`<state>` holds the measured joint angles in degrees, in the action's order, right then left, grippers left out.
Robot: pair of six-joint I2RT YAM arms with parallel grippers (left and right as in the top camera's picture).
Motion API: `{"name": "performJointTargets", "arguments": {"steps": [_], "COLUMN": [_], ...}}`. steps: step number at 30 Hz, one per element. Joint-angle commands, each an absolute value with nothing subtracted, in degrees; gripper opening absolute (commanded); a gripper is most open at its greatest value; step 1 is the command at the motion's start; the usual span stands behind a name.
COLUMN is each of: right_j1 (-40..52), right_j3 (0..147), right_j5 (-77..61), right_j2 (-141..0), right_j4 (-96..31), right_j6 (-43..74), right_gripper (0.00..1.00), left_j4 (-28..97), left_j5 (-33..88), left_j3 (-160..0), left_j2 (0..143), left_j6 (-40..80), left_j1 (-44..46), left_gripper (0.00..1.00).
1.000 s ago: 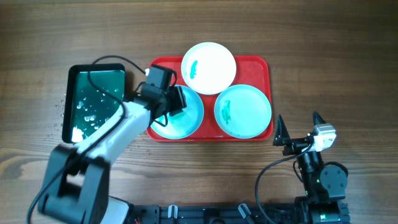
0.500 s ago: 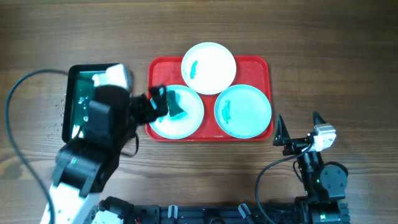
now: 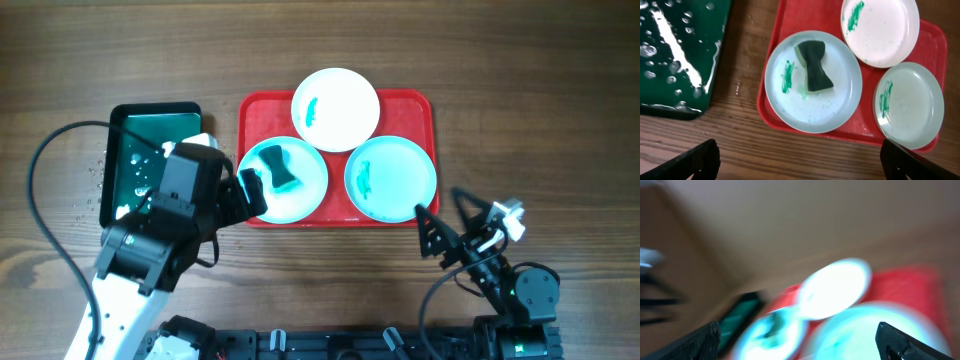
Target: Clean dirty plates on tray and stack at the side
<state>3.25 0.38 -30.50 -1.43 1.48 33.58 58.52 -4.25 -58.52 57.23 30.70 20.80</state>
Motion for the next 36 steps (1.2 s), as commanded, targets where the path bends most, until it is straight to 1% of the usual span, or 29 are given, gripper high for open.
{"name": "performJointTargets", "arguments": {"steps": [1, 3, 5, 9, 12, 13, 17, 21, 24, 27, 30, 31, 32, 36], "right_j1": [3.4, 3.4, 3.4, 3.4, 3.4, 3.4, 3.4, 3.4, 3.4, 3.4, 3.4, 3.4, 3.4, 3.4], "right_j3": [0.3, 0.3, 0.3, 0.3, 0.7, 1.9, 11.9, 27.3, 43.7, 58.8, 72.1, 77.8, 80.9, 85.9], "right_j5": [-46.0, -45.7, -46.3, -49.3, -48.7, -47.3, -42.5, -40.7, -38.5, -36.3, -33.8, -32.8, -32.7, -33.4], "right_j2": [-1.4, -1.4, -1.4, -1.4, -1.4, -1.4, -3.7, -12.4, -23.6, -33.9, -42.8, -46.7, -48.9, -53.0], "right_j4": [1.5, 1.5, 2.7, 12.0, 23.0, 24.8, 19.7, 8.0, -8.7, -26.9, -44.6, -52.3, -56.5, -64.3], "right_j6": [60.4, 69.1, 72.4, 70.7, 71.0, 71.2, 65.0, 50.9, 37.8, 28.4, 22.9, 20.7, 19.4, 17.8], "right_gripper": [1.0, 1.0, 1.0, 1.0, 1.0, 1.0, 0.99, 0.99, 0.99, 1.0, 1.0, 0.99, 0.99, 1.0], "left_j4": [58.6, 58.8, 59.1, 59.0, 59.0, 59.0, 59.0, 59.0, 59.0, 59.0, 59.0, 59.0, 59.0, 59.0], "left_j5": [0.0, 0.5, 1.0, 1.1, 1.0, 1.0, 1.0, 1.0, 1.0, 1.0, 1.0, 1.0, 1.0, 1.0], "left_j3": [-58.9, -58.9, -58.9, -58.9, -58.9, -58.9, -58.9, -58.9, -58.9, -58.9, -58.9, -58.9, -58.9, -58.9], "left_j2": [59.7, 60.8, 61.6, 62.8, 62.9, 62.9, 62.9, 62.9, 62.9, 62.9, 62.9, 62.9, 62.9, 62.9], "left_j6": [30.5, 30.5, 30.4, 30.4, 30.4, 30.4, 30.4, 30.4, 30.4, 30.4, 30.4, 30.4, 30.4, 30.4], "left_j1": [20.7, 20.7, 20.7, 20.7, 20.7, 20.7, 20.7, 20.7, 20.7, 20.7, 20.7, 20.7, 20.7, 20.7], "left_gripper": [1.0, 1.0, 1.0, 1.0, 1.0, 1.0, 1.0, 1.0, 1.0, 1.0, 1.0, 1.0, 1.0, 1.0]}}
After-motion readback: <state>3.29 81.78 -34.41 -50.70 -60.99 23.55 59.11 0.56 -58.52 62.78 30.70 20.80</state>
